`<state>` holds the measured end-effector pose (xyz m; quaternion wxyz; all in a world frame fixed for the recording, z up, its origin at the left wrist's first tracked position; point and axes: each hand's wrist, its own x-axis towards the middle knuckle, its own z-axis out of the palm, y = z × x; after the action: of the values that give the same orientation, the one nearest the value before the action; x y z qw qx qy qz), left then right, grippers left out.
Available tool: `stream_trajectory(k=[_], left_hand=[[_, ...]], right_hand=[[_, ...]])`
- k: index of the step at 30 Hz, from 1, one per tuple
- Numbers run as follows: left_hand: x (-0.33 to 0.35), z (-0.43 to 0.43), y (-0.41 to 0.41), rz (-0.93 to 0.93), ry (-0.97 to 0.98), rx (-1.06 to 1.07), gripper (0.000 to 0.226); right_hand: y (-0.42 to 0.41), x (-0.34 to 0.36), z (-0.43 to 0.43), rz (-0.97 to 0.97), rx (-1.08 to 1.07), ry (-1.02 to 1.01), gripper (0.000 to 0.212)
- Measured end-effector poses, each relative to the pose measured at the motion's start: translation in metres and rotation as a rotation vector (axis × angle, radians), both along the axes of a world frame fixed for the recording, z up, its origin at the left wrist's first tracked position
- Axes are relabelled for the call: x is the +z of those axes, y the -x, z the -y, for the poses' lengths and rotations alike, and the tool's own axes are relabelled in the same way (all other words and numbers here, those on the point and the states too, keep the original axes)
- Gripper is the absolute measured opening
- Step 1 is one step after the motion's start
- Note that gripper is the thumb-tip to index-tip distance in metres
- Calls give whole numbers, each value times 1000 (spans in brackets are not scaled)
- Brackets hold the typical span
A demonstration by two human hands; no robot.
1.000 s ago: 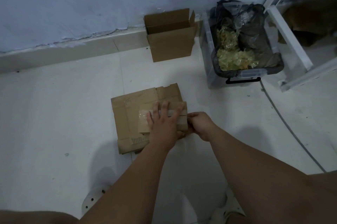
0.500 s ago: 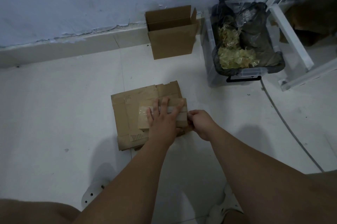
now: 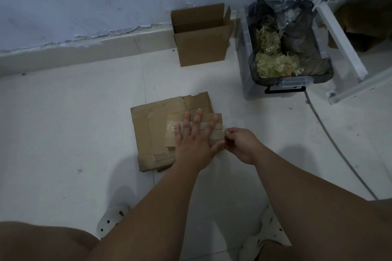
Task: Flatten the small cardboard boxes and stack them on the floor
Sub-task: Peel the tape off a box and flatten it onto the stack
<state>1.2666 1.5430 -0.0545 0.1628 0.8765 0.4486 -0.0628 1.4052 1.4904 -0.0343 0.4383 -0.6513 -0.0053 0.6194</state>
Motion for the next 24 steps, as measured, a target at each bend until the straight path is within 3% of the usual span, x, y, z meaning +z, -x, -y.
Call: stream_trajectory(k=[7,11,15,18,24], left_hand=[[-3,-6,4,-11,-17,1,70],[-4,-3,4,-13,-48,2,71],[-4,-3,2,-15,-62,10,71],[-3,-4,1,-22,-63,20,71],[-4,-3,0,-54,-51,23,73]], right_hand=[[7,-16,-7,235,40,79,9],[8,-15,-7,233,-12,102,29],[7,-5,-14,336,114,123,8],[10,-3,-18,375,119,115,22],[13,6,-16,363,121,99,23]])
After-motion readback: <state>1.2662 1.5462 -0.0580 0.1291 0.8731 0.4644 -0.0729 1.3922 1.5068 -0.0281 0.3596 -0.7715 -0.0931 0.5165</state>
